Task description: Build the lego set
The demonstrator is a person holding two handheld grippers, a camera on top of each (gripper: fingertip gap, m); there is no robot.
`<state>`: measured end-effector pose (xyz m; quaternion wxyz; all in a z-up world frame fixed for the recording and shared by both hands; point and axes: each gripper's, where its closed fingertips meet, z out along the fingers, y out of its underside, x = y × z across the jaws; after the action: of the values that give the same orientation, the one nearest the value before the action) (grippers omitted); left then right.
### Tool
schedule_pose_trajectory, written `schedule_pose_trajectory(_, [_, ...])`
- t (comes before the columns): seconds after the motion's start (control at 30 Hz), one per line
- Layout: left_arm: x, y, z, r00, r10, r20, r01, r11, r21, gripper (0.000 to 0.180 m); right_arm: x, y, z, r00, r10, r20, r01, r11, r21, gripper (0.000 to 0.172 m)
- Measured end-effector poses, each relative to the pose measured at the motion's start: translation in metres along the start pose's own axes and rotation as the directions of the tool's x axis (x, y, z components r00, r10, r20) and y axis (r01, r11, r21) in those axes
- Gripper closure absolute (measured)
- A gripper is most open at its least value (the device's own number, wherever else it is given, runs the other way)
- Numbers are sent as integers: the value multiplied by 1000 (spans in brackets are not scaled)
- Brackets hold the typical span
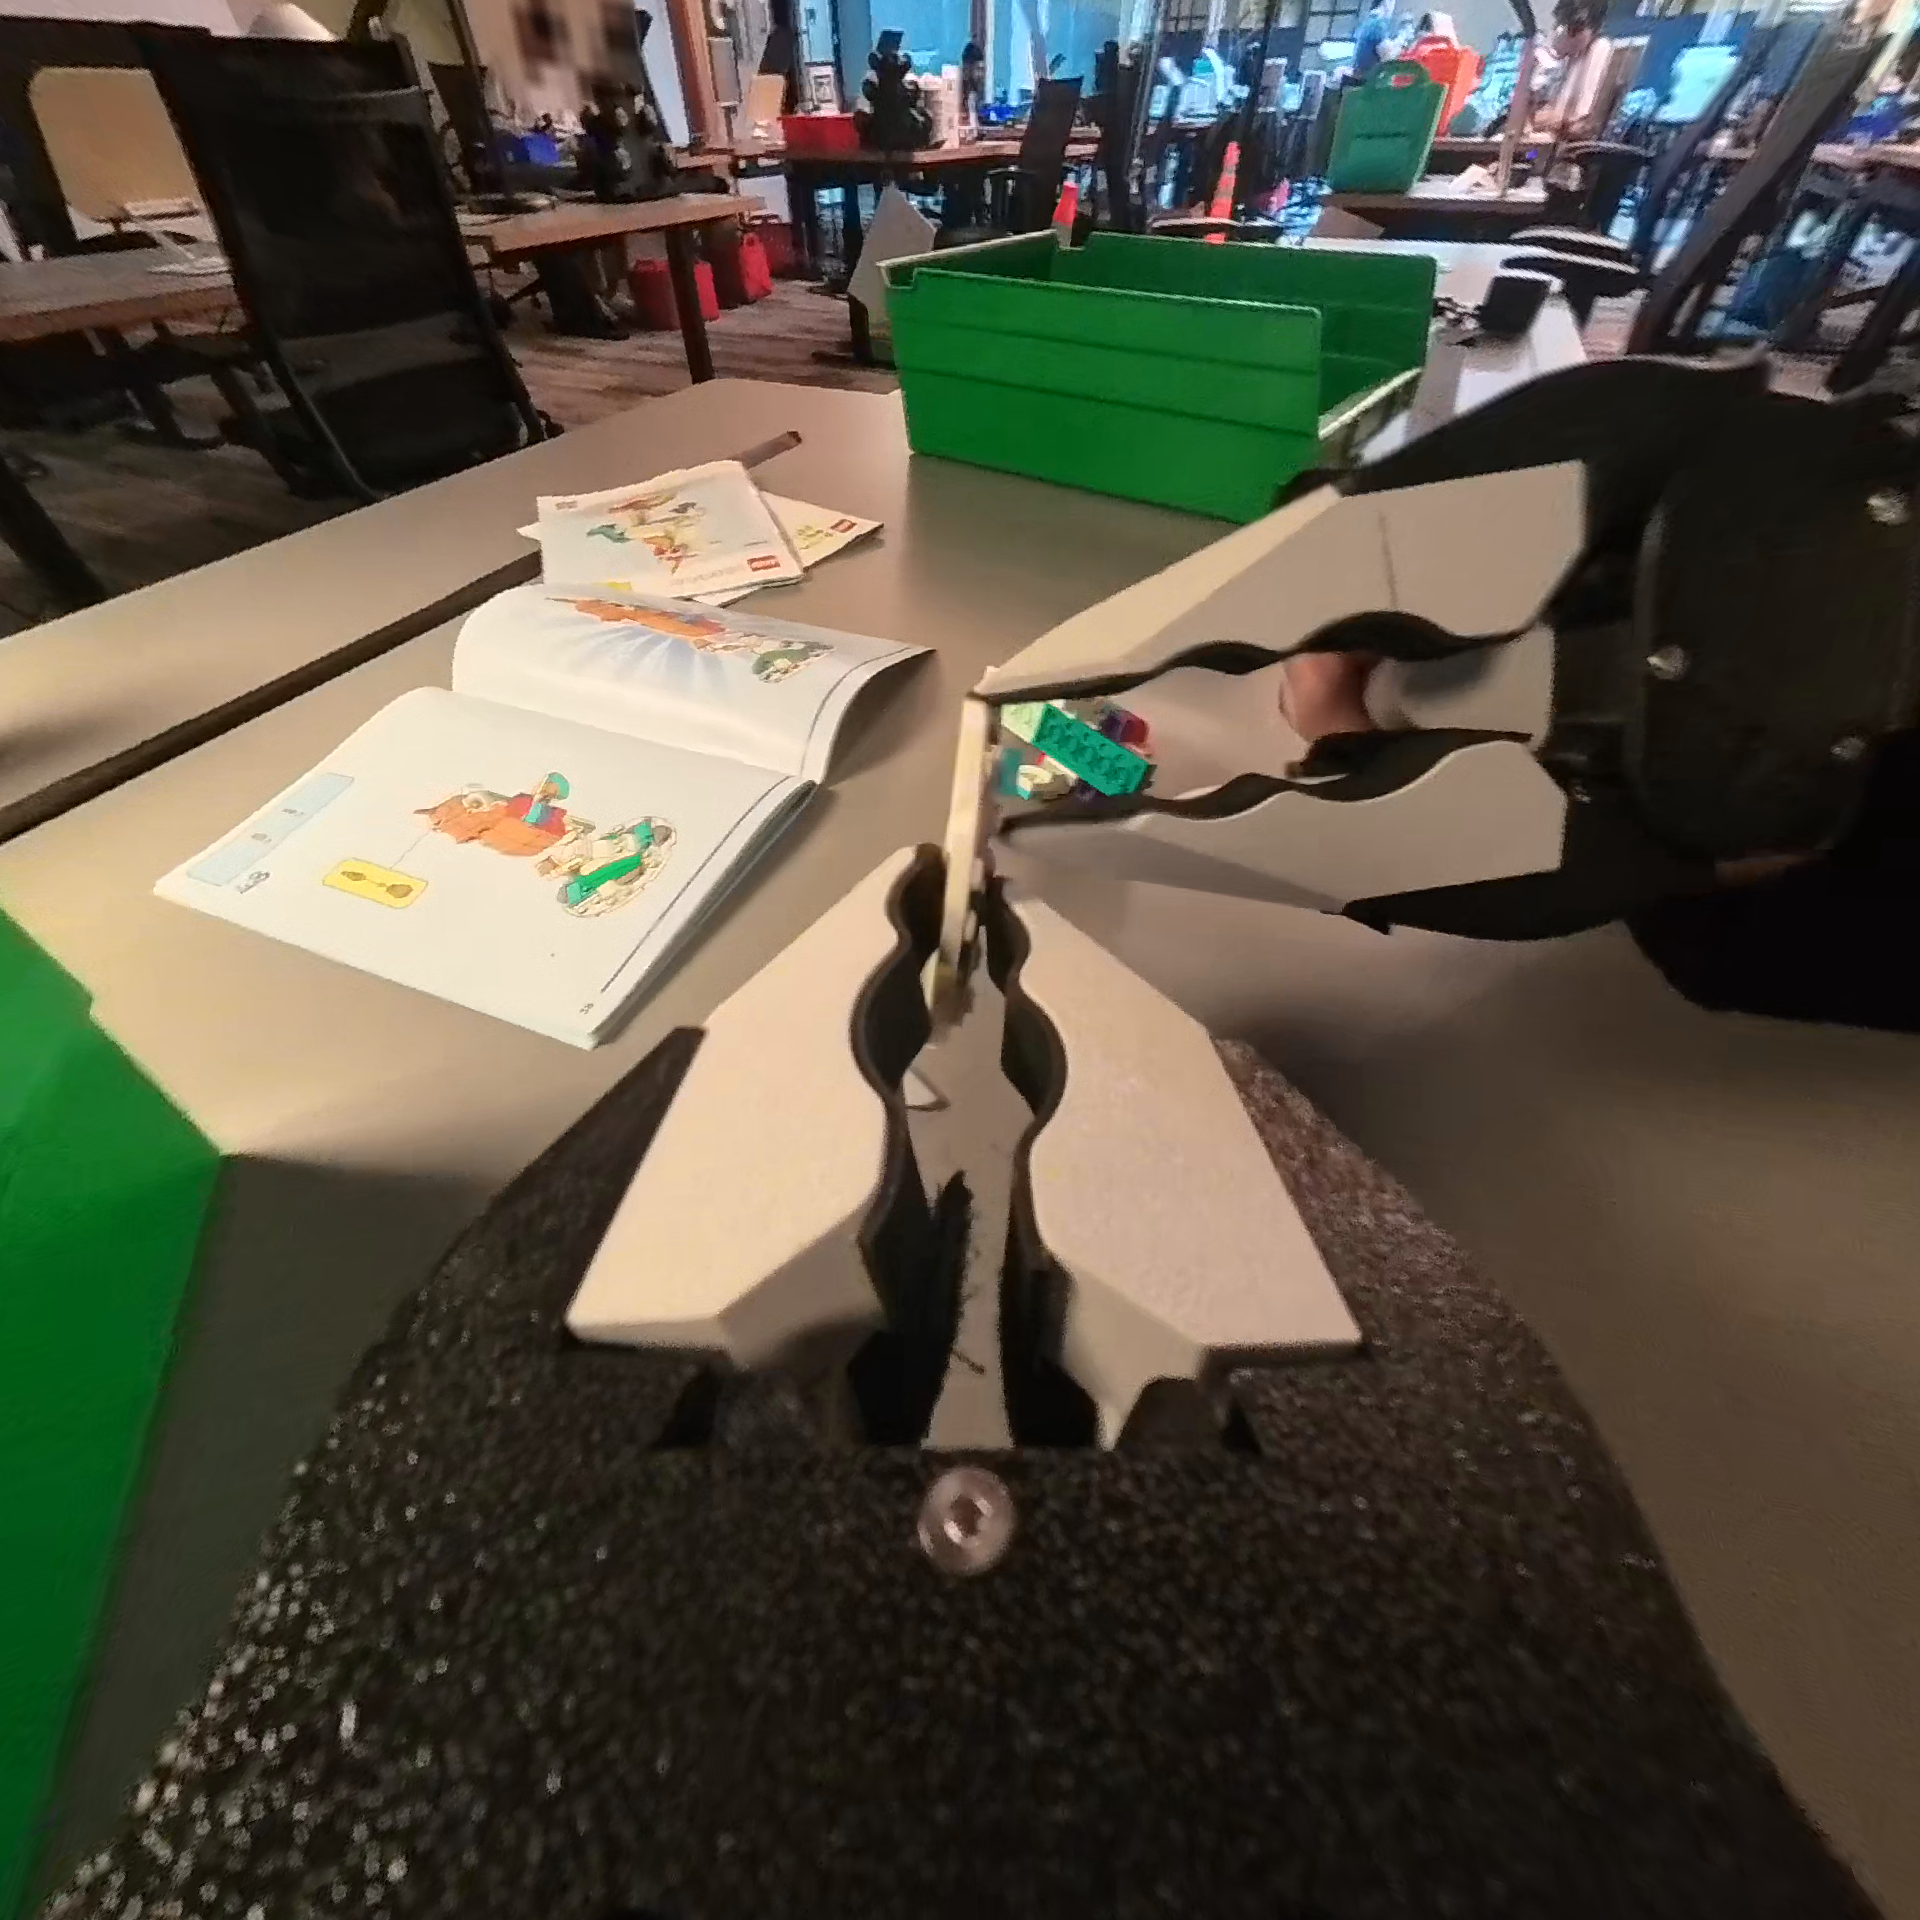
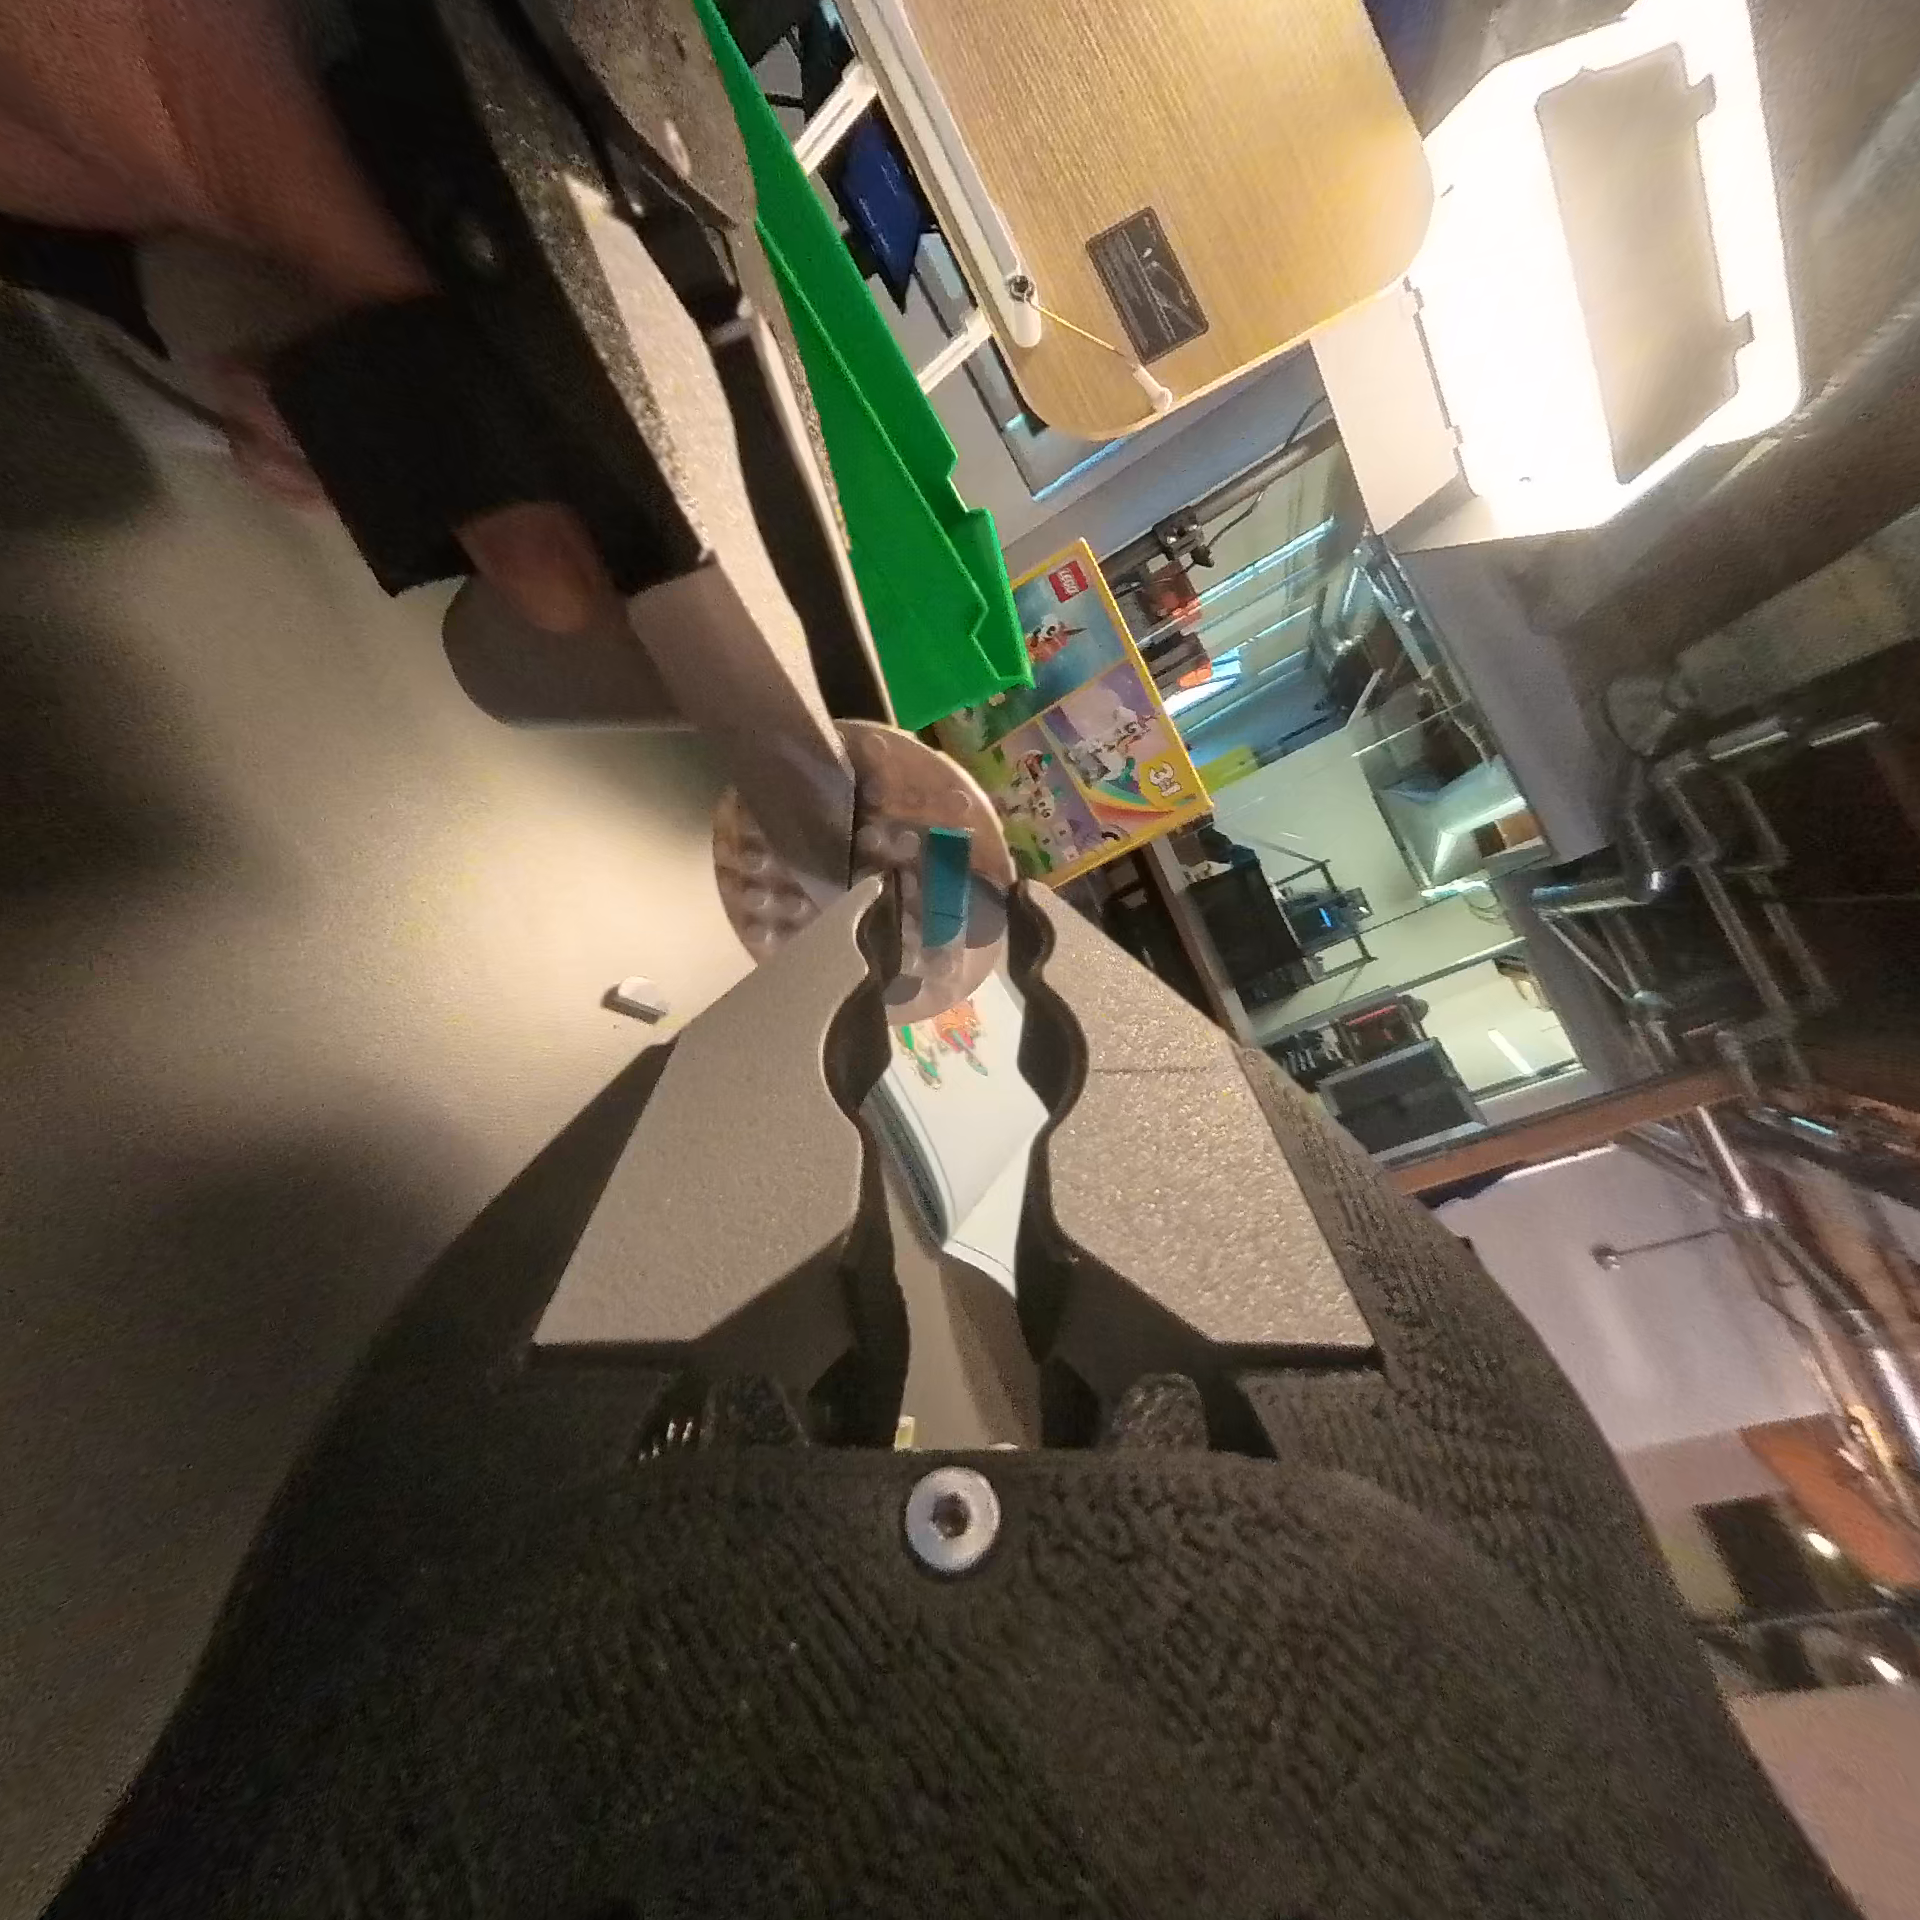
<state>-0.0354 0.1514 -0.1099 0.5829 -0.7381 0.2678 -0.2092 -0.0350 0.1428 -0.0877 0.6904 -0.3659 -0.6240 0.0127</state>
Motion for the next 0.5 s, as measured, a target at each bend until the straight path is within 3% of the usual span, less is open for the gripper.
schedule_pose_trajectory(0.07, [-19, 7, -3, 995, 3, 101, 0, 999, -35, 176, 12, -3, -4, 995, -61, -73, 62, 998, 11, 172])
schedule_pose_trajectory(0.17, [-26, -3, -10, 990, -113, 78, 110, 993, 48, 176, 23, -10, -9, 992, -31, -121, 39, 997, 62, 172])
schedule_pose_trajectory(0.27, [-30, -5, -11, 986, -129, 105, 123, 990, 68, 176, 22, -5, -6, 996, 50, -76, -44, 996, 83, 172])
schedule_pose_trajectory(0.3, [-27, -6, -10, 986, -144, 80, 138, 987, 82, 176, 21, -2, -4, 995, 90, -47, -86, 993, 84, 169])
schedule_pose_trajectory(0.4, [-10, -15, -8, 973, -221, -69, 228, 964, 133, 175, 17, 4, -1, 975, 219, 47, -223, 968, 111, 130])
schedule_pose_trajectory(0.5, [-1, -21, -10, 933, -311, -183, 338, 931, 141, 175, 22, 2, -6, 985, 167, 40, -172, 969, 176, 109])
